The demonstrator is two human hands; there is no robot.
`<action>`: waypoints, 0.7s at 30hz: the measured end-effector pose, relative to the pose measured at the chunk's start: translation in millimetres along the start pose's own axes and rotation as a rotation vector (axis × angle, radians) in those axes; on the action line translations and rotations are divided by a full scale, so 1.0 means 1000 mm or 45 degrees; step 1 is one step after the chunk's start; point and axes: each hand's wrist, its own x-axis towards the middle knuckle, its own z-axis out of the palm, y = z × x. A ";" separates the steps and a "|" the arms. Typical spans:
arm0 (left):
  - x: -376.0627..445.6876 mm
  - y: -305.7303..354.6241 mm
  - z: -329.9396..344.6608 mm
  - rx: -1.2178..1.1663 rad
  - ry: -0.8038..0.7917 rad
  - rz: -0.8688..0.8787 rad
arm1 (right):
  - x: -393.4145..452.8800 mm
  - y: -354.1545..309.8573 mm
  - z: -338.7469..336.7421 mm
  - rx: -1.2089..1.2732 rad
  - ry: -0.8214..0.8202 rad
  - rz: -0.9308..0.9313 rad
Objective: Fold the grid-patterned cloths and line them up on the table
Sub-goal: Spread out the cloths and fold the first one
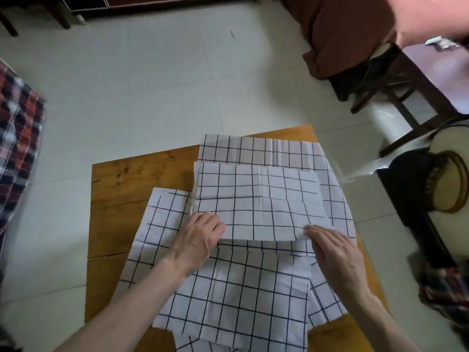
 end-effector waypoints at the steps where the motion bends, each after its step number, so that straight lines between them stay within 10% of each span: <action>1: -0.005 0.005 0.007 0.012 -0.029 -0.005 | -0.007 0.001 0.006 -0.004 -0.023 0.003; 21: -0.064 0.091 0.063 -0.195 -0.200 -0.399 | -0.065 -0.068 0.064 0.035 -0.457 -0.001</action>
